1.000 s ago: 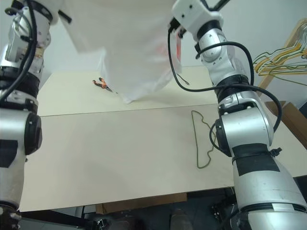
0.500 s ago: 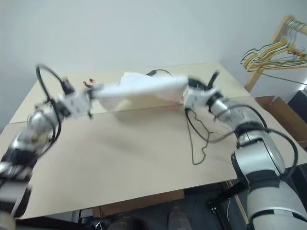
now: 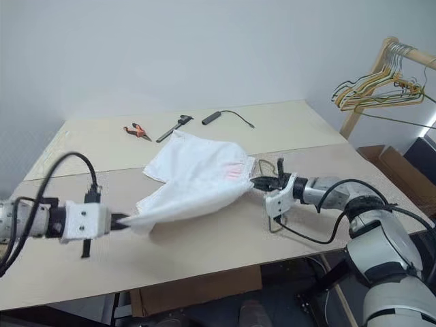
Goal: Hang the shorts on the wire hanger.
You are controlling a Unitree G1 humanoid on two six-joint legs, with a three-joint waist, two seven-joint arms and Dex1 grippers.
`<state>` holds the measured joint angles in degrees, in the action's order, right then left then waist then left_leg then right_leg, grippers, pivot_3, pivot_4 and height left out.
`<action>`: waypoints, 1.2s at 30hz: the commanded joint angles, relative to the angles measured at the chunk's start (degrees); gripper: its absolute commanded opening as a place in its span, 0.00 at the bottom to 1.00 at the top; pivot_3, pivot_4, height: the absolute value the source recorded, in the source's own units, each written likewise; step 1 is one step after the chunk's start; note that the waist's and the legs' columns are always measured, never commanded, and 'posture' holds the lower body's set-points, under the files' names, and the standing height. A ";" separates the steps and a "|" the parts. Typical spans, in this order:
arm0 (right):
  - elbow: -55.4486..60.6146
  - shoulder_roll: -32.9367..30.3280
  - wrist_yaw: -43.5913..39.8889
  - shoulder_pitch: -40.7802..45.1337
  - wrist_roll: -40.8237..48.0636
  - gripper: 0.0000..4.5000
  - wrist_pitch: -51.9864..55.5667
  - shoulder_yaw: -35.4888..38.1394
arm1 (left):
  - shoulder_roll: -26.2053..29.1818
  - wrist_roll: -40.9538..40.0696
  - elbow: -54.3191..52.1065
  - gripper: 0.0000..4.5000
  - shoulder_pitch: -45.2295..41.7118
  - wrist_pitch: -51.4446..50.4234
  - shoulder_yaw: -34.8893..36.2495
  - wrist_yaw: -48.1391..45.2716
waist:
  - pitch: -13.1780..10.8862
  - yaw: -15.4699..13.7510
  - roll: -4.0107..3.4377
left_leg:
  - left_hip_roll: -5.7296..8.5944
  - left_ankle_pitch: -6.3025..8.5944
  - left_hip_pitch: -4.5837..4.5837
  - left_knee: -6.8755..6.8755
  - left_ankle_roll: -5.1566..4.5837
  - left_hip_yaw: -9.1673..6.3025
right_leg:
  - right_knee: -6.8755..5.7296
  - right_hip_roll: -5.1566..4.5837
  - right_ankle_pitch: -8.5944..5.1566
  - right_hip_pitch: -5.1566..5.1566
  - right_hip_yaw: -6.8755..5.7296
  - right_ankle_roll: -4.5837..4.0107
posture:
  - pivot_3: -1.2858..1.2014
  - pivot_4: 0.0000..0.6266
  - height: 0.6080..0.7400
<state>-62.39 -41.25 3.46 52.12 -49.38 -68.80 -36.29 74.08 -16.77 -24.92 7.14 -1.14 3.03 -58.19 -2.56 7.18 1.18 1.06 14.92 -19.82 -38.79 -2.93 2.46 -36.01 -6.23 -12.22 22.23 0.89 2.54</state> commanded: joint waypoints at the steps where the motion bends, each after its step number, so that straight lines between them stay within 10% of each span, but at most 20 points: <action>1: 1.25 -3.92 2.04 -0.67 -1.56 0.00 2.44 0.78 | 1.56 2.79 -3.59 0.01 1.68 -4.06 2.36 -1.68 | 0.00 -0.05 0.00 | 0.00 0.00 -0.06 0.00 0.00 0.00 | 0.01 0.00 0.04 0.04 -0.01 0.06 | 0.50 0.00 1.00; 19: 18.93 -10.62 -11.75 -16.46 10.40 0.00 5.32 6.79 | -3.43 2.62 -13.98 0.11 12.48 -14.18 4.98 -6.11 | -0.03 0.17 0.06 | -0.03 0.23 -0.20 0.01 -0.09 -0.01 | 0.22 0.00 -0.27 0.04 -0.05 -0.07 | 0.48 0.03 1.00; 25: 33.30 -16.26 -24.26 -28.02 27.44 0.51 10.85 10.99 | -9.55 9.63 -7.12 0.52 22.66 -1.04 5.87 -5.04 | -0.08 -0.61 0.07 | -0.05 0.33 -0.19 0.03 -0.17 0.00 | 0.23 -0.09 -0.43 0.03 -0.07 -0.12 | 0.49 0.03 1.00; 31: 53.62 -22.75 -35.44 -45.95 57.38 0.98 37.23 22.27 | -11.17 -3.39 -1.30 0.88 25.78 6.09 24.20 -18.97 | -0.17 -3.25 0.20 | -0.33 0.41 -0.21 0.00 -0.17 0.01 | 0.24 -0.25 -0.61 0.01 -0.09 0.01 | 0.50 0.03 1.00; 36: 70.13 -23.56 -38.44 -47.95 69.62 0.99 80.47 27.02 | -13.95 -11.70 1.89 0.88 9.47 0.10 22.21 -13.16 | -0.11 -4.97 0.01 | -0.57 0.58 -0.03 -0.10 0.13 0.10 | 0.24 -0.16 -0.78 0.06 -0.16 0.26 | 0.49 0.02 1.00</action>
<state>2.75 -64.38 -34.56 2.74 15.22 -1.70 -11.10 60.61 -25.26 -22.72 19.53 1.54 26.07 -74.09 -2.67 2.21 1.19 0.47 15.61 -19.83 -38.89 -2.61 2.60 -35.78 -6.36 -13.00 22.27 0.72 2.80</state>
